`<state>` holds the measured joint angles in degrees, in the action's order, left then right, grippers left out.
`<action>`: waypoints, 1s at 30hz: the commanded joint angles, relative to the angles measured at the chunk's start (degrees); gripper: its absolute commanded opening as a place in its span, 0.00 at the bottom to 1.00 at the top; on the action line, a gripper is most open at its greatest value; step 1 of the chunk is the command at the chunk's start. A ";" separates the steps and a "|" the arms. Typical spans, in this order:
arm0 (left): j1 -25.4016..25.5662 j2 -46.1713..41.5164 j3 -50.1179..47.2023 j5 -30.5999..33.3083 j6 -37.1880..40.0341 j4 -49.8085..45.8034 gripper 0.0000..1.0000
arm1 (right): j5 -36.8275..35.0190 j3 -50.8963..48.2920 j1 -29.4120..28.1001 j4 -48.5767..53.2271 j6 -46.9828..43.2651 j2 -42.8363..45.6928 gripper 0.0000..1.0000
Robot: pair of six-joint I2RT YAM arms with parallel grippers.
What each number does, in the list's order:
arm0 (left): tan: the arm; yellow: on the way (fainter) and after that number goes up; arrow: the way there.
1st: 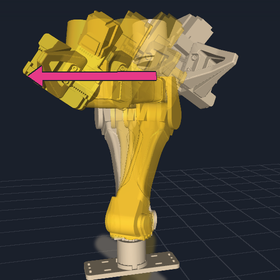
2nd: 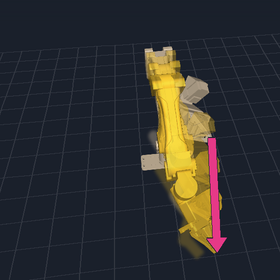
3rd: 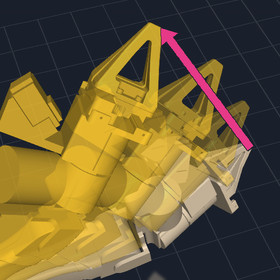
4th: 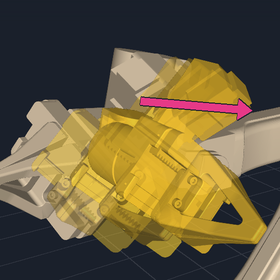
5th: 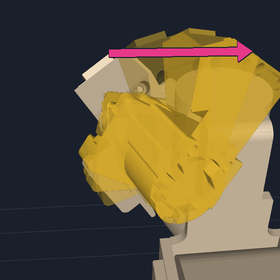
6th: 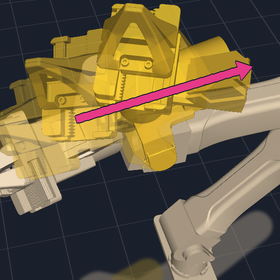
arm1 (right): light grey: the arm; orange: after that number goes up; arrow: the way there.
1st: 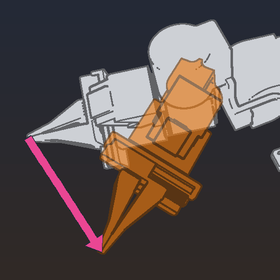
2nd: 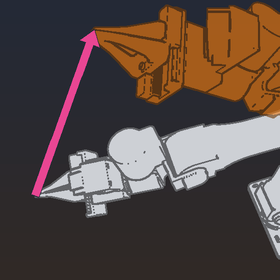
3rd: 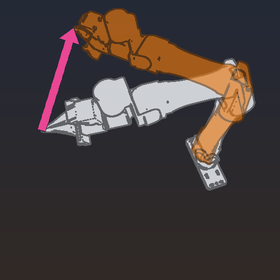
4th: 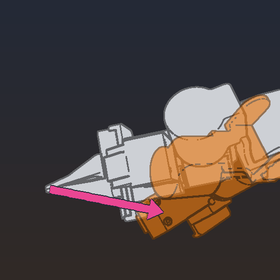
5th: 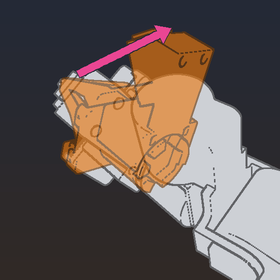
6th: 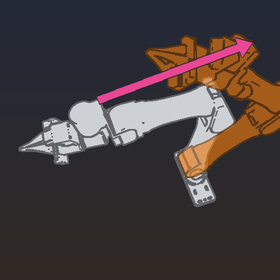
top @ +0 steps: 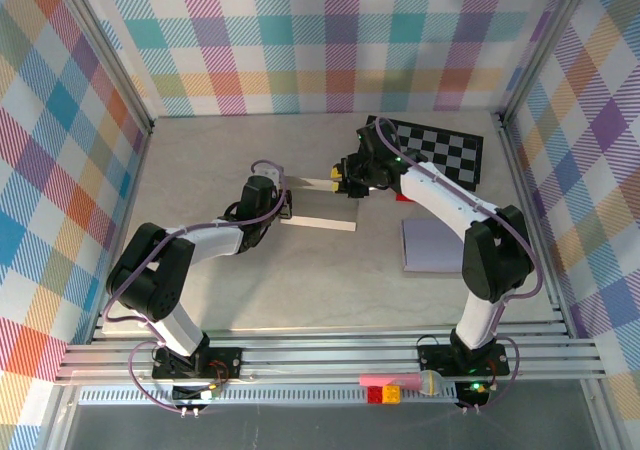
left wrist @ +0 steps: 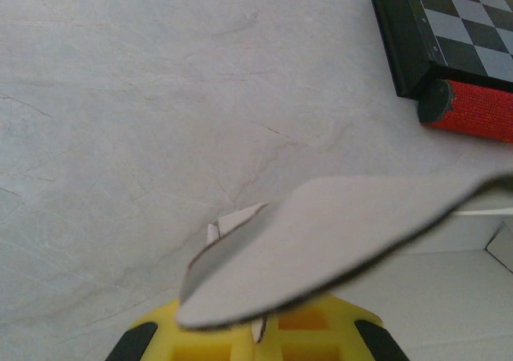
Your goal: Fold the paper box
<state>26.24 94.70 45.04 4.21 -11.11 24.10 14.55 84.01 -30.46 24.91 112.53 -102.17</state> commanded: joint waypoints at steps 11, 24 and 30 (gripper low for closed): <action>1.27 -4.17 -0.70 0.12 -3.25 -4.51 0.32 | 0.14 -2.44 -0.56 -0.93 1.94 0.56 0.00; 4.52 -29.26 -6.11 -2.76 -13.77 -22.70 0.45 | 0.48 -6.82 -1.53 -3.79 2.35 2.02 0.00; 3.01 -32.61 2.66 -0.11 -19.97 -38.84 0.56 | 1.26 -8.09 -2.02 -3.18 1.02 2.35 0.00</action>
<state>30.13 62.11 42.96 3.01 -26.50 -4.47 15.03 77.21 -31.88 20.73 113.54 -101.75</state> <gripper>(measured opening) 0.555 0.046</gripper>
